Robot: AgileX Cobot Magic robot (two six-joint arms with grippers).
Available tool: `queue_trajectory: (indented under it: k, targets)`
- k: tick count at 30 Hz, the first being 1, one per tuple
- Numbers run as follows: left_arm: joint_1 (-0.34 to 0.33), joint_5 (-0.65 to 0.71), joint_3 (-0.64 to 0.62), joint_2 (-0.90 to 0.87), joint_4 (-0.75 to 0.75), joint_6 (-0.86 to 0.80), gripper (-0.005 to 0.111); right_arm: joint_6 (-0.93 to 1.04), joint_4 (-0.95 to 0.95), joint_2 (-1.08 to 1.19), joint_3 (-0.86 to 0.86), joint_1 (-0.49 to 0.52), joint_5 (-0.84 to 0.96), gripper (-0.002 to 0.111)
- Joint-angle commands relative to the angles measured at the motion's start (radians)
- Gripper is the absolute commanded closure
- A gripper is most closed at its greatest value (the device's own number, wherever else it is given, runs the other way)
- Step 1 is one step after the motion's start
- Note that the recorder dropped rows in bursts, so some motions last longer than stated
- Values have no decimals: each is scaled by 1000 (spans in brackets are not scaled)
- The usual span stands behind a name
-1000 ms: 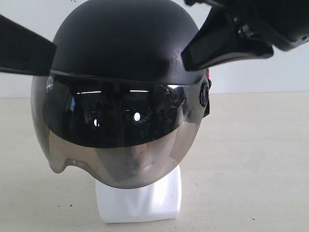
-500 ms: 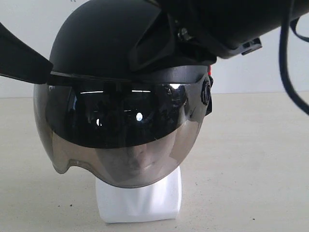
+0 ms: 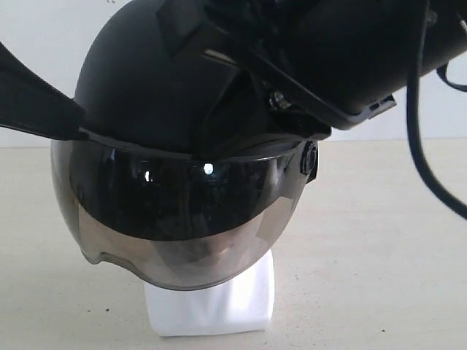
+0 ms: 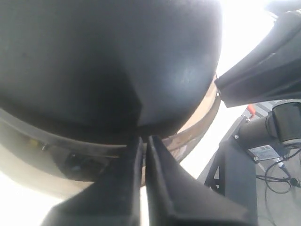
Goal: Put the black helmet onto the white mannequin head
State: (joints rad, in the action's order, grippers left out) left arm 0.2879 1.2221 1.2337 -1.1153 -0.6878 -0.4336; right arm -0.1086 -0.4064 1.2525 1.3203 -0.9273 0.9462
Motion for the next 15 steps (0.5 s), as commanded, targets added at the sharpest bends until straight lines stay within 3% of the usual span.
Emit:
queue_trajectory:
  k: [1, 8, 15]
  targets:
    - [4, -1, -6, -2, -5, 9, 102, 5, 22, 3, -43, -2, 3, 108]
    - [2, -1, 114, -22, 9, -62, 102, 10, 27, -13, -41, -2, -42, 108]
    - [2, -1, 105, -74, 126, -35, 102, 10, 27, -13, -41, -2, -48, 108]
